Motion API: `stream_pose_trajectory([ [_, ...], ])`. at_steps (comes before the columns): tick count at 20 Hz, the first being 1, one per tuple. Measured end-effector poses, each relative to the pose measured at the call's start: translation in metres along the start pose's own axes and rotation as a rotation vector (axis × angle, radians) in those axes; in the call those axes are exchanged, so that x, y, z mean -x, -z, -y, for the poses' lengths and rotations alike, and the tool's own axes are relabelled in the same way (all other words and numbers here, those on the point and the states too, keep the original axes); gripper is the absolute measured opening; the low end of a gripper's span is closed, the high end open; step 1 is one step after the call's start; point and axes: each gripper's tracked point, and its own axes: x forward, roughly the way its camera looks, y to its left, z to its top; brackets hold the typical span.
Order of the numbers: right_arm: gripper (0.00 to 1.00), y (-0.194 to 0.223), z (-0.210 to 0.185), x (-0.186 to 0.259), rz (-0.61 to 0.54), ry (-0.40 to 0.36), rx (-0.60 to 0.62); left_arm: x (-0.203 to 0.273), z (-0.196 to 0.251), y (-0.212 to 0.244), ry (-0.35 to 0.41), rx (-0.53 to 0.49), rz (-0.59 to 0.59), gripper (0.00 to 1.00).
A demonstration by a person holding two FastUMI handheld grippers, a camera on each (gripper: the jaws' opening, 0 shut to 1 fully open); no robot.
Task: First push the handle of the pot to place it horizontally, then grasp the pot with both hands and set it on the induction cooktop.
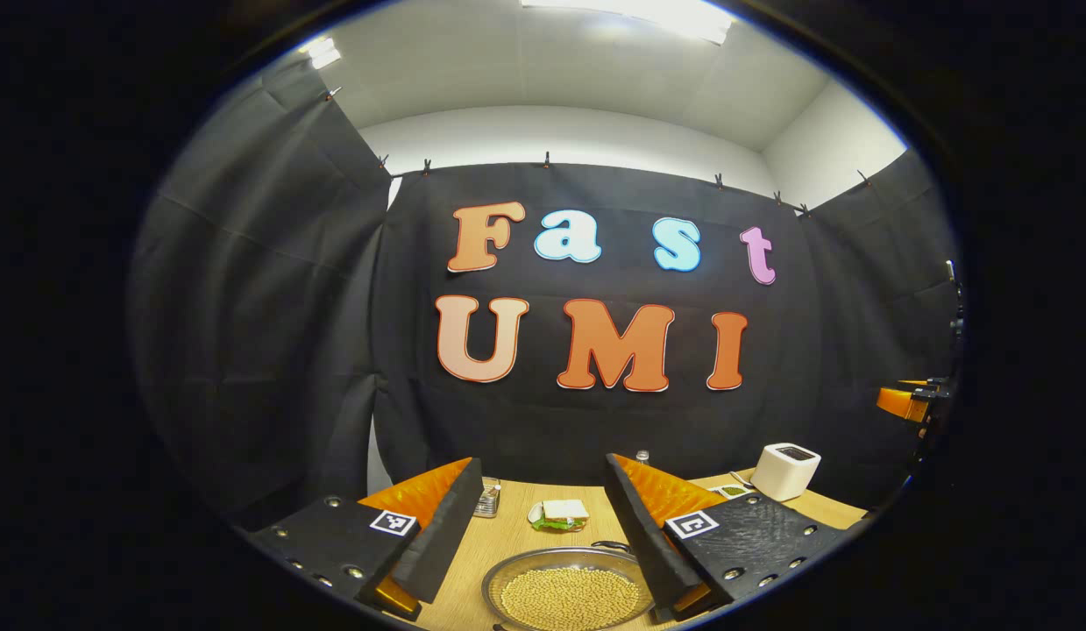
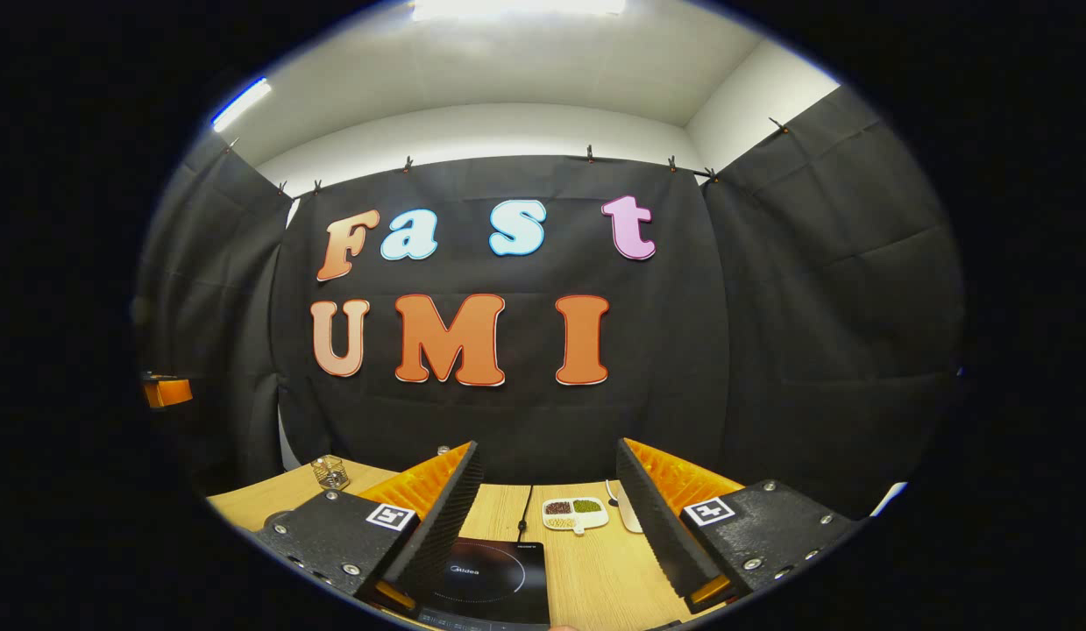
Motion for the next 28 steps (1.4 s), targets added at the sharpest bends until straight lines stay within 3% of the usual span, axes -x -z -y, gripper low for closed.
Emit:
stream_pose_trajectory([
  [6, 0.96, 0.006, -0.002, 0.000, -0.009, 0.003, 0.001, 0.003, 0.003, -0.004, 0.028, 0.008, 0.021, 0.92],
  [8, 0.96, 0.007, -0.006, 0.001, -0.013, -0.007, -0.005, 0.004, 0.003, -0.003, 0.038, 0.021, 0.021, 0.79],
  [10, 0.96, 0.008, -0.009, -0.001, -0.014, -0.010, 0.001, 0.005, 0.008, -0.003, 0.067, 0.003, 0.031, 0.77],
  [11, 0.96, 0.009, -0.008, -0.001, -0.014, -0.007, 0.009, 0.007, 0.010, -0.004, 0.081, 0.002, 0.034, 0.68],
  [16, 0.96, 0.013, -0.015, -0.001, -0.020, -0.016, 0.014, 0.012, 0.010, -0.014, 0.080, 0.003, 0.081, 0.54],
  [18, 0.96, 0.015, -0.015, -0.001, -0.026, -0.017, 0.014, 0.015, 0.013, -0.009, 0.097, 0.001, 0.069, 0.39],
  [19, 0.96, 0.016, -0.015, -0.001, -0.026, -0.016, 0.014, 0.015, 0.015, -0.007, 0.109, -0.006, 0.064, 0.39],
  [21, 0.96, 0.015, -0.016, -0.003, -0.024, -0.015, 0.006, 0.014, 0.017, 0.001, 0.112, 0.000, 0.035, 0.11],
  [22, 0.96, 0.016, -0.016, -0.003, -0.025, -0.017, 0.001, 0.014, 0.016, 0.006, 0.111, 0.007, 0.020, 0.12],
  [26, 0.96, 0.020, -0.014, -0.004, -0.025, -0.014, -0.001, 0.018, 0.021, 0.028, 0.122, -0.001, -0.030, 0.01],
  [28, 0.96, 0.020, -0.014, -0.004, -0.025, -0.013, -0.001, 0.020, 0.026, 0.041, 0.136, -0.005, -0.062, 0.03],
])
